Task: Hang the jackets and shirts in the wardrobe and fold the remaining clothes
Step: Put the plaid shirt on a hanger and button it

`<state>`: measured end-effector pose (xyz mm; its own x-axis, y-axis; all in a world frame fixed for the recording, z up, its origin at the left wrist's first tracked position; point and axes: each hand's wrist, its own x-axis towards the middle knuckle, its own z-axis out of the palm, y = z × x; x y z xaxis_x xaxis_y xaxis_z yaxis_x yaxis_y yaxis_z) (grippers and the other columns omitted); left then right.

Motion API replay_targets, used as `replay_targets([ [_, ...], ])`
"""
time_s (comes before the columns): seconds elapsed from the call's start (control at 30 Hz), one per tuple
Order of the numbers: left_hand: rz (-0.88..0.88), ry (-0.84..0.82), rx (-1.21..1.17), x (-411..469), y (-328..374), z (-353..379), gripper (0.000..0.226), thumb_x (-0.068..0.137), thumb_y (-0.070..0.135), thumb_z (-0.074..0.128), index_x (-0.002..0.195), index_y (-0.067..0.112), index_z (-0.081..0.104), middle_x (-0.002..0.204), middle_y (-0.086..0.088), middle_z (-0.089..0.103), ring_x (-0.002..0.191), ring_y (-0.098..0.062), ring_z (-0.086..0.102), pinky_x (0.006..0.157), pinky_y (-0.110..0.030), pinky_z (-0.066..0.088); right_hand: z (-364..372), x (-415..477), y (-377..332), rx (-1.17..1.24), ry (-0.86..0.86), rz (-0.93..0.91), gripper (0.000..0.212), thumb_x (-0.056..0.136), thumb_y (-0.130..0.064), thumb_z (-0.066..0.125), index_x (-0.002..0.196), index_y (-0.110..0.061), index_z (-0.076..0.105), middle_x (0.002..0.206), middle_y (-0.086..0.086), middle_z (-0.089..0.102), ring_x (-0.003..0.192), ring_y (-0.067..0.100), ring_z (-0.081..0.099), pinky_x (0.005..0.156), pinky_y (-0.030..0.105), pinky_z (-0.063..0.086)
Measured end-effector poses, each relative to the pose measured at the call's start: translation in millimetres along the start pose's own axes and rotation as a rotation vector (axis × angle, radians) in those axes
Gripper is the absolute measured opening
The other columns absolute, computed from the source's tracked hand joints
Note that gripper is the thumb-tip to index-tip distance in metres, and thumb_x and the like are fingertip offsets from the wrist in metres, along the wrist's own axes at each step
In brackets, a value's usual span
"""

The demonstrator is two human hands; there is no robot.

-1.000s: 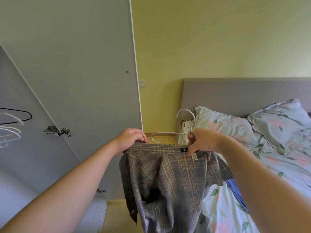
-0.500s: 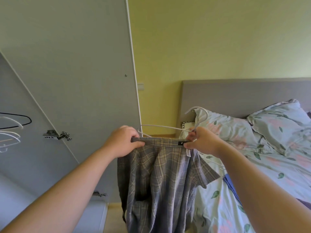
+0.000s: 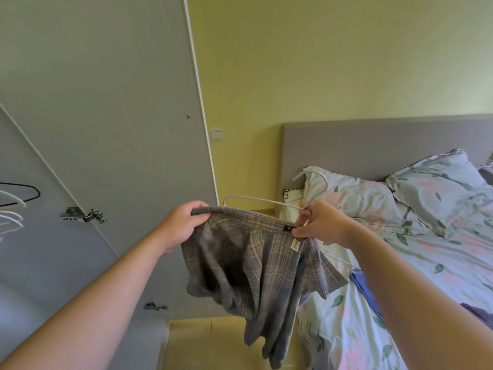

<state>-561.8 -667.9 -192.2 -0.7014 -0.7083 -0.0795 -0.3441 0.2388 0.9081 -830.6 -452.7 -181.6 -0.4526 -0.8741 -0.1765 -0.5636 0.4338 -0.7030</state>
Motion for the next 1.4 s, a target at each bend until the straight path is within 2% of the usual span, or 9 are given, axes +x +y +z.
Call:
replay_targets([
  [0.1,0.062,-0.044,0.107,-4,10,-1,0.011,0.100,0.013,0.062,0.090,0.013,0.067,0.082,-0.008,0.067,0.078,-0.020,0.060,0.077,-0.036,0.044,4,-3,4,-0.093,-0.055,0.041,0.027,0.078,-0.015,0.079,0.073,-0.007,0.054,0.092,0.019,0.066,0.073,0.023,0.061,0.071,0.030,0.053],
  [0.33,0.036,-0.230,0.502,-29,38,-16,0.015,0.089,0.042,0.077,0.081,0.030,0.077,0.079,0.009,0.076,0.070,-0.003,0.065,0.068,-0.022,0.047,37,-3,1,-0.315,-0.257,0.005,0.041,0.078,-0.018,0.074,0.063,-0.021,0.036,0.067,-0.004,0.049,0.060,0.012,0.044,0.060,0.029,0.037],
  [0.53,-0.129,-0.176,0.269,-69,44,-44,0.024,0.093,0.032,0.074,0.088,0.009,0.077,0.072,0.002,0.073,0.060,-0.006,0.063,0.058,-0.018,0.047,74,3,-33,-0.337,-0.401,-0.128,0.034,0.082,-0.017,0.069,0.063,-0.015,0.041,0.067,0.001,0.051,0.064,0.015,0.048,0.067,0.036,0.047],
  [0.67,-0.211,-0.242,0.064,-111,46,-70,0.044,0.087,0.040,0.070,0.100,-0.001,0.073,0.100,-0.020,0.075,0.086,-0.024,0.068,0.082,-0.035,0.053,105,6,-64,-0.342,-0.486,-0.249,0.031,0.080,-0.021,0.072,0.065,-0.013,0.046,0.076,0.007,0.054,0.071,0.019,0.052,0.081,0.049,0.055],
  [0.77,-0.221,-0.203,0.070,-140,52,-92,0.035,0.088,0.037,0.070,0.101,0.005,0.076,0.105,-0.017,0.076,0.090,-0.021,0.070,0.087,-0.035,0.054,129,8,-87,-0.331,-0.571,-0.334,0.032,0.080,-0.023,0.070,0.065,-0.007,0.047,0.075,0.012,0.060,0.068,0.019,0.056,0.079,0.051,0.057],
  [0.93,-0.385,0.108,0.564,-173,38,-133,0.023,0.092,0.036,0.074,0.070,0.029,0.075,0.061,0.016,0.067,0.055,0.006,0.055,0.058,-0.020,0.042,152,13,-125,-0.183,-0.530,-0.414,0.056,0.093,-0.062,0.058,0.063,-0.019,0.039,0.055,0.002,0.055,0.052,0.013,0.051,0.060,0.032,0.046],
  [1.03,-0.506,0.243,0.676,-187,18,-150,0.019,0.093,0.036,0.072,0.088,0.019,0.077,0.079,0.006,0.074,0.073,-0.007,0.064,0.061,-0.019,0.043,158,14,-148,-0.067,-0.480,-0.395,0.062,0.092,-0.078,0.039,0.069,-0.020,0.037,0.060,0.001,0.041,0.054,0.017,0.040,0.061,0.032,0.035],
  [1.23,-0.753,0.555,0.850,-215,-28,-183,0.025,0.102,0.030,0.058,0.114,0.012,0.071,0.117,-0.013,0.069,0.107,-0.032,0.062,0.087,-0.032,0.048,173,14,-182,0.232,-0.461,-0.272,0.043,0.093,-0.046,0.054,0.063,-0.024,0.033,0.057,0.001,0.032,0.048,0.018,0.026,0.051,0.028,0.024],
  [1.4,-0.667,0.797,0.759,-228,-57,-187,0.025,0.104,0.025,0.050,0.116,0.023,0.072,0.122,-0.008,0.071,0.110,-0.033,0.063,0.089,-0.035,0.050,181,13,-191,0.205,-0.596,-0.244,0.039,0.093,-0.039,0.056,0.063,-0.023,0.036,0.054,-0.001,0.033,0.047,0.018,0.026,0.047,0.024,0.020],
])
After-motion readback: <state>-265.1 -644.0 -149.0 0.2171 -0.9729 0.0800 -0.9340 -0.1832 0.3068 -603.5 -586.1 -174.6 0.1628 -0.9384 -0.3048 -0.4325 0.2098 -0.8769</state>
